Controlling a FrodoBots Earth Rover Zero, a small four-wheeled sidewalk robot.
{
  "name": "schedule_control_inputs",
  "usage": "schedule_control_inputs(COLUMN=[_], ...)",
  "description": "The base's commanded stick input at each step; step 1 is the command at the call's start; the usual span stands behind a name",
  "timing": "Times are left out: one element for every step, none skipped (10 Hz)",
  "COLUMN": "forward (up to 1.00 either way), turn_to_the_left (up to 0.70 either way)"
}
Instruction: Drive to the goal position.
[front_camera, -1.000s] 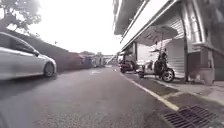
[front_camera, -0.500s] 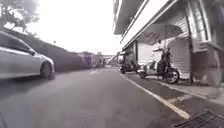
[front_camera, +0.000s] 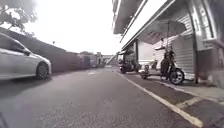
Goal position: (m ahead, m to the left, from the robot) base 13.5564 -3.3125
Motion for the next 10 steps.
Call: schedule_control_inputs(forward=[0.45,0.45,0.45,0.45,0.45,0.45,0.45,0.45,0.45,0.45], turn_to_the_left=[0.0,0.0,0.0,0.0,0.0,0.0,0.0,0.0,0.0,0.0])
